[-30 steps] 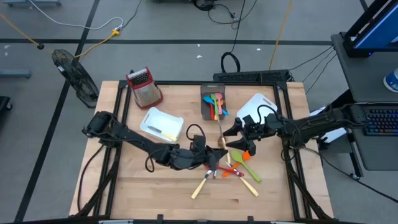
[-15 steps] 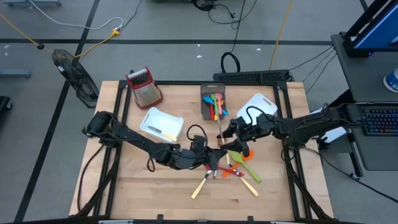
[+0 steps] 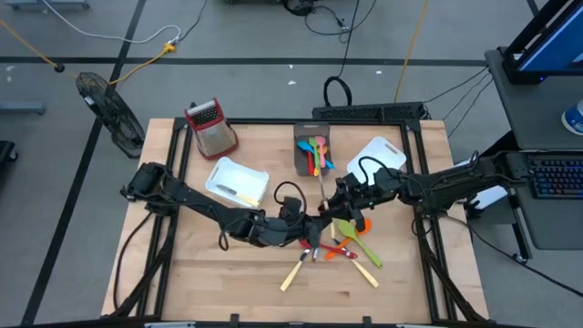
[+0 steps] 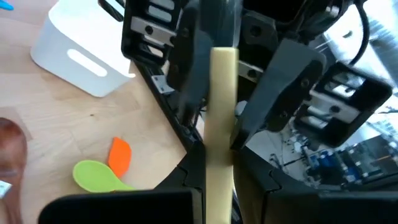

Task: Pick & Place Kitchen Items
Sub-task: Put the yellow knife into the left white bin

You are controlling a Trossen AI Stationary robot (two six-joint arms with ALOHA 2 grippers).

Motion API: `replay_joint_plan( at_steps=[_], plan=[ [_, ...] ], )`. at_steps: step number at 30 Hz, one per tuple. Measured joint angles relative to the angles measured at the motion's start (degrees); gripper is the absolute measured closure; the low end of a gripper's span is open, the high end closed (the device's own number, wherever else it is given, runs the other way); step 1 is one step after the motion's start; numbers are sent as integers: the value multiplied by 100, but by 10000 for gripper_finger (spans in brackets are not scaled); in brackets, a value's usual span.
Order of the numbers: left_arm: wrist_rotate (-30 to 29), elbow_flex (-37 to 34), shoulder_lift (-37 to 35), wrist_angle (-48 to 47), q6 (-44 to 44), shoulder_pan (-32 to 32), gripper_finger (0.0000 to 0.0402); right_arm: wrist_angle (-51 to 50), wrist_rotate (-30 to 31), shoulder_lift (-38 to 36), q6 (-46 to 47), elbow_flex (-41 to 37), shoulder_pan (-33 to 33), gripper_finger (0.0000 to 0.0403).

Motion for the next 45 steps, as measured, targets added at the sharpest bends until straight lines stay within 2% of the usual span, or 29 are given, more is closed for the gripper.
replay_joint_plan(
  at_steps=[3,9,13,19,24,28,33,35,39,45],
  plan=[
    [0,-1,2,-73,80,2,360,-14,-54,2,36,0,0,362],
    [57,-5,2,-86,-25,-28,362,-40,-245,-2,-63,-7,-2,361],
    [397,23,-26,115,-9,-103,362,-228,-101,26,-102,-24,-35,361],
    [653,19,-9,-15,-168,-221,361,-385,-330,15,-64,-20,-223,361],
    [693,19,-9,-387,-467,-343,360,-323,-1401,5,415,-17,-495,361],
    [689,14,-9,-1079,-1153,-477,360,-291,-2174,4,845,-17,-708,361],
    [652,12,-9,-1979,-2028,-647,360,-316,-2637,65,1289,-17,-946,361],
    [457,10,-39,-2150,-2086,-691,360,-327,-2644,153,1405,-15,-1017,361],
    [-294,10,-381,-2732,-1955,-739,360,-366,-2905,511,1529,198,-1130,361],
    [-1387,10,-1271,-4172,-1840,-945,360,-371,-3236,1308,1488,1125,-1128,361]
  ],
)
